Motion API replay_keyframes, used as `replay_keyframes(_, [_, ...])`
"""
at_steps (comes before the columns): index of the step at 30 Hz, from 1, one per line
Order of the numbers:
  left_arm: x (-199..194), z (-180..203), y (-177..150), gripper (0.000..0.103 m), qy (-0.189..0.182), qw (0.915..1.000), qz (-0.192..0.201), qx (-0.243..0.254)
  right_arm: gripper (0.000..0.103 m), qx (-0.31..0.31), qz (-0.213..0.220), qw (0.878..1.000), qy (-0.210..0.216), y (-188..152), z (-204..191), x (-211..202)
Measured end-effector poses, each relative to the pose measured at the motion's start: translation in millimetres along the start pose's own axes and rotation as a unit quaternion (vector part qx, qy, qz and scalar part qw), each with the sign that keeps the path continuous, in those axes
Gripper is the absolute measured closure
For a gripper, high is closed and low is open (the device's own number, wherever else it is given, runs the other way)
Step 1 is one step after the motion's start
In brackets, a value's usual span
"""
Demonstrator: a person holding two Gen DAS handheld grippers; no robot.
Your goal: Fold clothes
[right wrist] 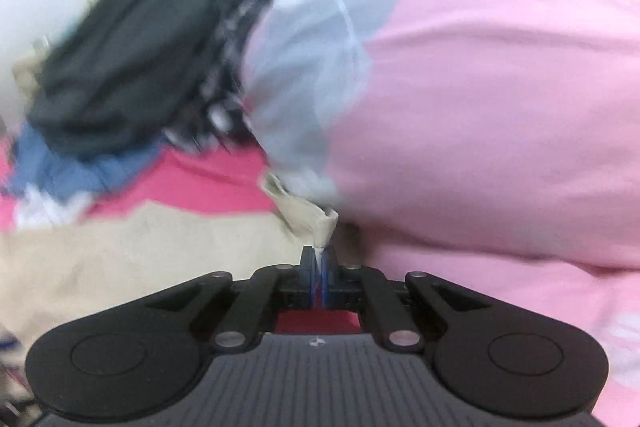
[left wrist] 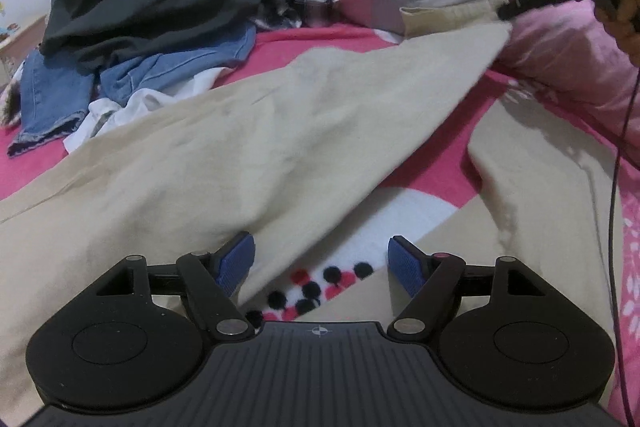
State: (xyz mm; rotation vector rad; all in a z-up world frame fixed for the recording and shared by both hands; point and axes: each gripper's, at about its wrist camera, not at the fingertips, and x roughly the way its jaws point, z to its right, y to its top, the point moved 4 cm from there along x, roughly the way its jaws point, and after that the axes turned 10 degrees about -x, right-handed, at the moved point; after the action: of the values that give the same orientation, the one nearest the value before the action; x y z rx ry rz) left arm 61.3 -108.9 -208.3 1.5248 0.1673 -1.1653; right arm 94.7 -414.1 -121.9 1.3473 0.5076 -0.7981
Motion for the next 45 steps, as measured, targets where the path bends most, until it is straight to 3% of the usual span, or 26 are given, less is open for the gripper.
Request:
replay_keyframes(4, [2.9, -1.6, -4.5, 0.028, -0.005, 0.9998, -0.019, -0.007, 0.099, -0.023, -0.072, 0.997, -0.034, -33.1, 0.1, 32.4])
replay_keyframes(7, [1.0, -7.6, -4.5, 0.028, -0.005, 0.9994, -0.027, -0.022, 0.094, -0.085, -0.093, 0.99, -0.061, -46.6, -15.7, 51.9])
replay_keyframes(11, [-12.6, -17.5, -3.3, 0.028, -0.015, 0.9982, -0.029, -0.051, 0.075, -0.144, -0.053, 0.983, -0.104, -35.3, -26.6, 28.8])
replay_keyframes(13, [-20.8, -24.3, -2.9, 0.028, -0.018, 0.997, -0.022, -0.072, 0.074, -0.156, -0.008, 0.979, -0.129, -22.7, -30.8, 4.4])
replay_keyframes(15, [-25.2, -29.0, -3.9, 0.028, 0.003, 0.9963, -0.011, -0.086, 0.071, -0.164, 0.042, 0.975, -0.142, -8.2, -39.3, -20.9])
replay_keyframes(17, [-21.0, -30.5, -7.4, 0.028, 0.004, 0.9946, -0.013, -0.103, 0.064, -0.187, 0.094, 0.976, -0.068, 11.7, -64.7, -31.8])
replay_keyframes(19, [-11.7, -31.8, -10.9, 0.028, -0.002, 0.9918, -0.027, -0.125, 0.053, -0.208, 0.142, 0.968, 0.01, 31.2, -91.2, -42.4])
replay_keyframes(20, [-6.8, -32.4, -12.5, 0.028, 0.003, 0.9908, -0.032, -0.131, 0.051, -0.225, 0.141, 0.961, 0.074, 39.9, -111.7, -33.4])
replay_keyframes(23, [-4.5, -31.7, -12.5, 0.024, 0.005, 0.9902, -0.028, -0.137, 0.045, -0.293, 0.122, 0.917, 0.242, 58.7, -178.4, 7.8])
replay_keyframes(26, [-5.3, -30.7, -13.6, 0.023, 0.004, 0.9898, -0.024, -0.141, 0.044, -0.355, 0.079, 0.892, 0.269, 70.8, -234.9, 58.6])
replay_keyframes(32, [-8.1, -32.4, -18.7, 0.022, -0.011, 0.9905, -0.017, -0.136, 0.044, -0.365, -0.02, 0.881, 0.299, 71.7, -278.5, 131.8])
replay_keyframes(36, [-6.3, -31.3, -21.5, 0.018, -0.021, 0.9924, -0.013, -0.12, 0.047, -0.401, -0.014, 0.866, 0.298, 59.3, -281.8, 121.1])
replay_keyframes(42, [-5.5, -24.6, -26.7, 0.015, -0.022, 0.9949, -0.003, -0.099, 0.048, -0.382, -0.019, 0.868, 0.315, 62.7, -285.3, 121.3])
replay_keyframes(43, [-5.6, -24.1, -27.5, 0.015, -0.022, 0.995, 0.0, -0.098, 0.05, -0.386, -0.017, 0.867, 0.316, 60.8, -287.3, 118.4])
replay_keyframes(45, [-6.8, -23.3, -28.3, 0.015, -0.021, 0.9948, 0.004, -0.1, 0.088, -0.401, -0.005, 0.86, 0.314, 58.3, -291.4, 107.8])
